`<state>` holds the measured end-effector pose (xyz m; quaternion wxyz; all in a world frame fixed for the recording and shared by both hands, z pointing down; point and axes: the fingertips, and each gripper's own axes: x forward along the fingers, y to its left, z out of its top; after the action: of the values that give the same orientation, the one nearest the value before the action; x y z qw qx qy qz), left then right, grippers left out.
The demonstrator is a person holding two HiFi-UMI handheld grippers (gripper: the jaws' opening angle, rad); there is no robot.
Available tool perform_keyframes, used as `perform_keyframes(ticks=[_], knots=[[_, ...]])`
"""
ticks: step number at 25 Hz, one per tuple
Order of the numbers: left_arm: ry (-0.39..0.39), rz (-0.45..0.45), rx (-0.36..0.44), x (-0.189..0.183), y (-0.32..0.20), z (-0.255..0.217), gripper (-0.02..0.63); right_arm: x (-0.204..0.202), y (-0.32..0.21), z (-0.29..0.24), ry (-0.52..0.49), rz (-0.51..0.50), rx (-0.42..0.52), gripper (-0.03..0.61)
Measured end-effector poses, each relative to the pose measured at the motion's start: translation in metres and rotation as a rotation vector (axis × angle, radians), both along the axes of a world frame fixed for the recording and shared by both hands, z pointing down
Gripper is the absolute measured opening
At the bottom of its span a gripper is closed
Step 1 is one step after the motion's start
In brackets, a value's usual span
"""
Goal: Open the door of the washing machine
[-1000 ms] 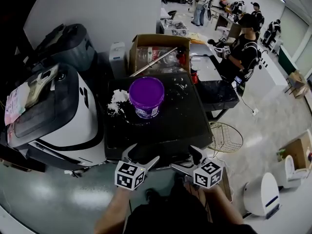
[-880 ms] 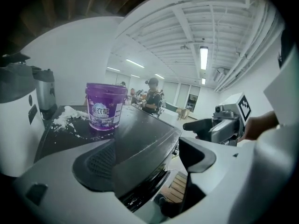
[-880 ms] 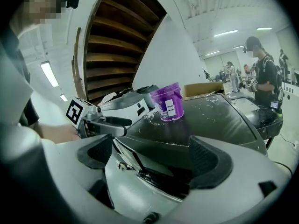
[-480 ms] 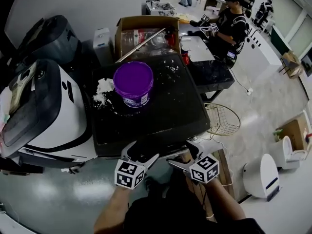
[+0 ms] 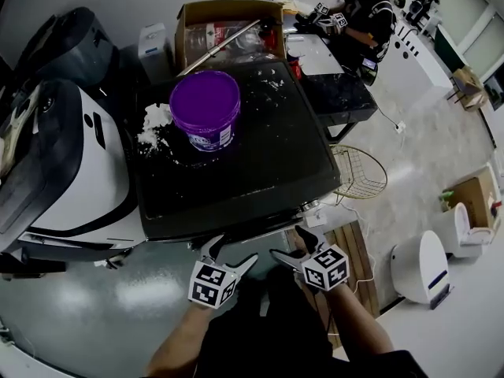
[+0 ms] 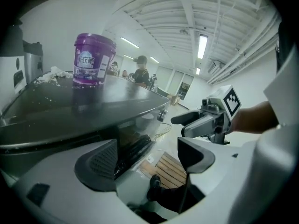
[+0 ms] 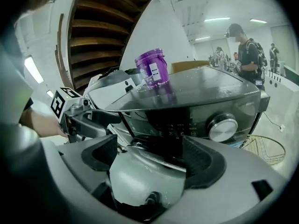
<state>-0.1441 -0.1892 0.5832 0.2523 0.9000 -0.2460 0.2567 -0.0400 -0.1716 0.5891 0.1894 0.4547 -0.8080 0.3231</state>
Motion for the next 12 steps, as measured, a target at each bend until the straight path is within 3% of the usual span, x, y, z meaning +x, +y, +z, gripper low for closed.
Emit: perform_keyframes(ticks=[7, 12], knots=[[-0.031, 0.005, -0.035, 0.020, 0.011, 0.015, 0.414, 0.022, 0.005, 0.013, -0.003, 0.016, -0.037, 0.434], [-0.049, -0.055, -0.060, 0.033, 0.009, 0.024, 0.413, 0.039, 0.013, 0.015, 0.017, -0.047, -0.057, 0.431]])
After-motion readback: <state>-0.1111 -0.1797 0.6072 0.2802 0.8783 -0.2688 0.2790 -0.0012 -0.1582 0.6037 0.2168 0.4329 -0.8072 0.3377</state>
